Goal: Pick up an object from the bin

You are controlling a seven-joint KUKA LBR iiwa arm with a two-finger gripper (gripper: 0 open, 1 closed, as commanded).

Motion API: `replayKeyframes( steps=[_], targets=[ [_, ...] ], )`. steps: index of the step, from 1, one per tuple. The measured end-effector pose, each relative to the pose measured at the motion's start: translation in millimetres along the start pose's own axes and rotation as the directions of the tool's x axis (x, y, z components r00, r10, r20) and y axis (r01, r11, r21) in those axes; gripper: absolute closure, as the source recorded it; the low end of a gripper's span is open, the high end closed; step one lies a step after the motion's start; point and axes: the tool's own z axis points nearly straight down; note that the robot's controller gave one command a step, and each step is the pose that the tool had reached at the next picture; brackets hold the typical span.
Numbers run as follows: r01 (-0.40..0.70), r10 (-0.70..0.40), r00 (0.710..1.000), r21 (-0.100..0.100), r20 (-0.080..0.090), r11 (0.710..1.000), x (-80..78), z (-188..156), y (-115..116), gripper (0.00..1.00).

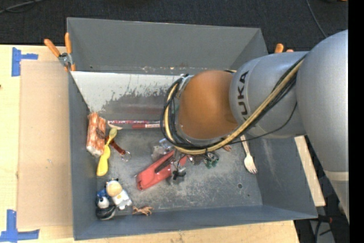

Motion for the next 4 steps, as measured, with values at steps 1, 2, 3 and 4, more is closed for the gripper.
replayKeyframes(
  steps=[1,2,3,4],
  targets=[
    [-0.001,0.001,1.0,0.0,0.0,1.0,0.0,0.0,0.0,1.0],
    [0.096,-0.096,0.995,0.0,-0.002,0.995,20.4,-3.1,10.0,1.0],
    [0.154,-0.154,0.988,-0.004,-0.007,0.988,22.6,-62.2,7.1,1.0],
    [0.214,-0.214,0.977,-0.007,-0.012,0.977,26.5,-118.8,16.6,1.0]
  ],
)
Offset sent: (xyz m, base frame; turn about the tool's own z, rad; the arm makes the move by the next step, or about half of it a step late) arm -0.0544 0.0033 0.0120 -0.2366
